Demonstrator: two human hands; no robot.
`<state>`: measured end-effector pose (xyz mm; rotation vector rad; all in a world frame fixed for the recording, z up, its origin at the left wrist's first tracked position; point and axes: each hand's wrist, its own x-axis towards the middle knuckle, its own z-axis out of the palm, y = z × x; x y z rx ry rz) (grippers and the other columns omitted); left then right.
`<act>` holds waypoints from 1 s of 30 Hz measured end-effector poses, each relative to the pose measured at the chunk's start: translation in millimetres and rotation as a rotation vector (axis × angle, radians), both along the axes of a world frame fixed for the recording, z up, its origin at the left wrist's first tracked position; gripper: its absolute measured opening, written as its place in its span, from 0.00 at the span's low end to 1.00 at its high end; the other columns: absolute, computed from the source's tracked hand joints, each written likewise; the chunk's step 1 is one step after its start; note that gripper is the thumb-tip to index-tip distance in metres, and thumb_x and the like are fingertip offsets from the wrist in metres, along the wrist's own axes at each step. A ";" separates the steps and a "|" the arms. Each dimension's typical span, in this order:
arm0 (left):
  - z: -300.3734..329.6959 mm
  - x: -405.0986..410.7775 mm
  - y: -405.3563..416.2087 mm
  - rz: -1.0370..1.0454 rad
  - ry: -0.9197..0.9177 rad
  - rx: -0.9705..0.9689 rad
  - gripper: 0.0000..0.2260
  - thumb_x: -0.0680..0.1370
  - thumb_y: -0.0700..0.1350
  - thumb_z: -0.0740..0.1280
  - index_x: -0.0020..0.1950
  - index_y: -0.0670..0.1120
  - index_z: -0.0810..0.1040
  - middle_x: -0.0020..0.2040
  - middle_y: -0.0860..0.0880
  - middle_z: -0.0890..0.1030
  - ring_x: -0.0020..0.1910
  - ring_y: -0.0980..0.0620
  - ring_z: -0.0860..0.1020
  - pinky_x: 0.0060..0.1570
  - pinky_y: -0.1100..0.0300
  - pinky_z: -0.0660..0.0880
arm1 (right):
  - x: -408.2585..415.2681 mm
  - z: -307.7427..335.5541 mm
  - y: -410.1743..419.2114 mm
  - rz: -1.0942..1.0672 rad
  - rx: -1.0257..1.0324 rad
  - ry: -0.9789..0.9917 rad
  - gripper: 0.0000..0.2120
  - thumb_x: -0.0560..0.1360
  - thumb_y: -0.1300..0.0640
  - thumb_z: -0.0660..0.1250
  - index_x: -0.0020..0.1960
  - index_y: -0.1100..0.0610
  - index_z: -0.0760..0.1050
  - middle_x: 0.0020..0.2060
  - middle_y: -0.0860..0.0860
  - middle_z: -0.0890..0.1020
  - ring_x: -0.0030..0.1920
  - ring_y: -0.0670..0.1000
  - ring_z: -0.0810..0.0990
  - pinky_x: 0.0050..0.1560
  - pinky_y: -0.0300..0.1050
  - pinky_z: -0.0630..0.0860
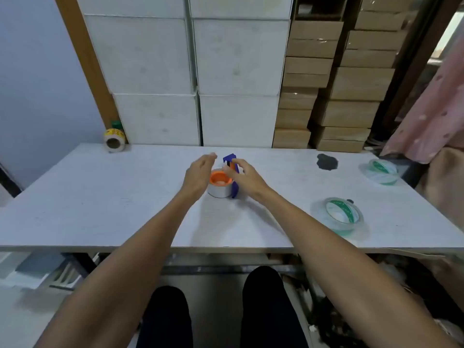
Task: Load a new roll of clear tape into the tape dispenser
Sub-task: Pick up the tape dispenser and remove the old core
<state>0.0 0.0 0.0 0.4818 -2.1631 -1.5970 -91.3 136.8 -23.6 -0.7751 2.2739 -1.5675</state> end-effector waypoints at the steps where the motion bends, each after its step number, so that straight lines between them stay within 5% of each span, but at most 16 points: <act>1: -3.2 2.2 3.1 -0.017 -0.019 -0.016 0.19 0.84 0.55 0.56 0.66 0.47 0.79 0.58 0.52 0.79 0.59 0.51 0.76 0.56 0.62 0.69 | 2.2 -3.8 -1.2 0.021 0.013 0.008 0.27 0.78 0.39 0.68 0.71 0.52 0.73 0.68 0.50 0.75 0.68 0.51 0.73 0.69 0.48 0.71; 3: -10.3 4.8 7.4 -0.039 -0.040 -0.065 0.19 0.84 0.54 0.56 0.65 0.47 0.79 0.55 0.54 0.79 0.55 0.54 0.75 0.47 0.70 0.67 | 4.9 -10.1 -2.0 0.069 0.057 0.044 0.21 0.76 0.41 0.71 0.64 0.50 0.75 0.66 0.51 0.74 0.65 0.49 0.74 0.64 0.45 0.72; 6: -17.3 4.7 12.6 -0.028 -0.020 -0.077 0.17 0.84 0.53 0.57 0.63 0.47 0.80 0.54 0.54 0.80 0.52 0.57 0.77 0.46 0.72 0.66 | 9.2 -17.7 -2.8 0.115 0.112 0.058 0.26 0.76 0.48 0.73 0.71 0.53 0.72 0.72 0.52 0.66 0.63 0.45 0.72 0.61 0.36 0.70; 11: -18.8 3.7 13.0 0.000 -0.008 -0.070 0.13 0.84 0.53 0.57 0.57 0.50 0.80 0.49 0.57 0.81 0.48 0.63 0.78 0.45 0.70 0.68 | 14.3 -21.0 -3.7 0.102 0.160 0.095 0.42 0.69 0.43 0.76 0.79 0.51 0.65 0.78 0.50 0.59 0.74 0.54 0.68 0.75 0.53 0.68; 16: -22.3 1.7 12.9 0.013 0.008 -0.046 0.15 0.83 0.54 0.59 0.57 0.48 0.82 0.50 0.55 0.83 0.50 0.61 0.79 0.47 0.68 0.68 | 16.6 -23.2 -1.7 0.065 0.152 0.180 0.35 0.74 0.59 0.75 0.78 0.50 0.67 0.78 0.50 0.60 0.69 0.54 0.73 0.64 0.43 0.73; 20: -20.7 0.3 11.5 0.034 0.040 0.001 0.14 0.82 0.54 0.61 0.56 0.49 0.82 0.50 0.54 0.84 0.52 0.57 0.80 0.51 0.63 0.71 | 15.9 -26.1 -1.8 0.021 0.078 0.161 0.30 0.73 0.64 0.74 0.73 0.51 0.74 0.72 0.49 0.67 0.65 0.52 0.75 0.58 0.36 0.71; 25: -11.5 -3.2 10.8 0.073 0.140 0.106 0.12 0.79 0.52 0.65 0.53 0.47 0.84 0.48 0.57 0.84 0.51 0.57 0.80 0.56 0.58 0.75 | 12.0 -28.3 -1.1 -0.087 -0.007 0.096 0.13 0.71 0.64 0.77 0.53 0.57 0.79 0.65 0.52 0.74 0.62 0.56 0.77 0.63 0.47 0.78; 28: -4.4 -5.5 11.4 0.104 0.204 0.166 0.14 0.78 0.52 0.66 0.55 0.45 0.83 0.50 0.55 0.83 0.54 0.55 0.80 0.59 0.57 0.76 | 11.3 -22.1 4.8 -0.126 -0.091 0.028 0.13 0.71 0.63 0.78 0.54 0.59 0.79 0.63 0.54 0.75 0.57 0.54 0.77 0.46 0.29 0.74; 30: -0.7 -6.1 13.5 0.163 0.220 0.153 0.12 0.80 0.50 0.66 0.57 0.45 0.82 0.50 0.54 0.82 0.53 0.57 0.79 0.54 0.63 0.73 | 10.2 -20.3 7.9 -0.164 -0.136 0.012 0.14 0.71 0.59 0.79 0.55 0.57 0.81 0.62 0.54 0.78 0.56 0.54 0.79 0.42 0.26 0.72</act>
